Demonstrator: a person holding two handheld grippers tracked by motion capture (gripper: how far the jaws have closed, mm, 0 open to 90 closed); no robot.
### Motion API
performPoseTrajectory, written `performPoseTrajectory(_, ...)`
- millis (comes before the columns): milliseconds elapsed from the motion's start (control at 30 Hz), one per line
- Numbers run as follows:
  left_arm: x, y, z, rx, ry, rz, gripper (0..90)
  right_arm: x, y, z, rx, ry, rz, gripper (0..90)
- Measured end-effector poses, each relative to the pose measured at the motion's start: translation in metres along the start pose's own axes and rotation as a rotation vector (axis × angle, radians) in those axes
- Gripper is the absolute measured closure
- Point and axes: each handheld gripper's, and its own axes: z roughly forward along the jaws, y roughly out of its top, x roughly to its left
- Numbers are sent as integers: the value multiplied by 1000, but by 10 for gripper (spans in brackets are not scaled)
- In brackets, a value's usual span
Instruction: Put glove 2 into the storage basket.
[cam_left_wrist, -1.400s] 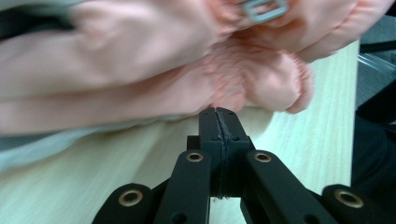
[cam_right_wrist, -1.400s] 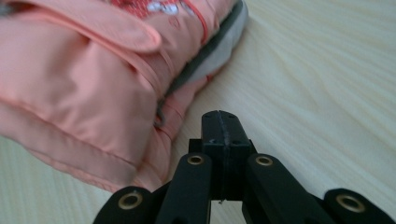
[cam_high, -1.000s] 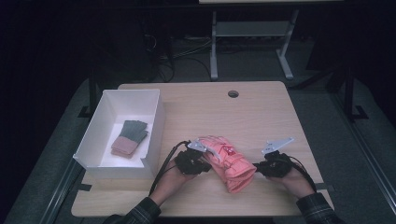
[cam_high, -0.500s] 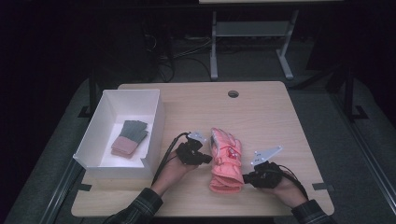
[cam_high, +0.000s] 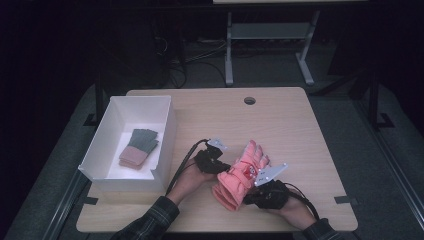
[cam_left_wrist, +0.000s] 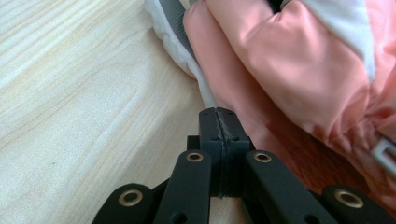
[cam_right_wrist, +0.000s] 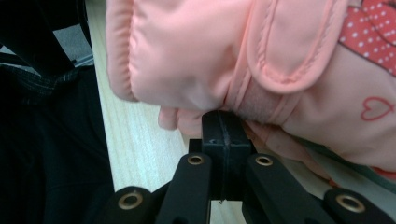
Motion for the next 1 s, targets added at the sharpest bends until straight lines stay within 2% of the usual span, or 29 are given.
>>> performPoseTrajectory(67, 0, -1, -2, 4, 9, 10, 899, 0, -3, -5, -1, -24, 4, 900)
performPoseTrajectory(100, 1, -1, -5, 5, 10, 18, 898, 0, -4, -9, -9, -29, 21, 900)
performPoseTrajectory(267, 2, -5, -17, -3, 11, 15, 898, -7, -9, -36, -68, -92, 72, 900)
performPoseTrajectory(300, 2, -5, -17, -3, 11, 15, 898, -7, -9, -36, -68, -92, 72, 900)
performPoseTrajectory(400, 0, -12, -27, -2, 20, 21, 898, -15, -10, -55, -141, -130, 98, 900)
performPoseTrajectory(500, -1, -16, -32, 1, 25, 18, 897, -16, -8, -62, -181, -162, 103, 900)
performPoseTrajectory(633, 0, -20, -34, 12, 29, 10, 897, -20, -2, -62, -209, -191, 105, 900)
performPoseTrajectory(833, 1, -21, -35, 17, 35, 11, 896, -26, 9, -55, -227, -204, 106, 900)
performPoseTrajectory(1000, 3, -21, -37, 20, 38, 15, 896, -31, 12, -43, -192, -231, 99, 900)
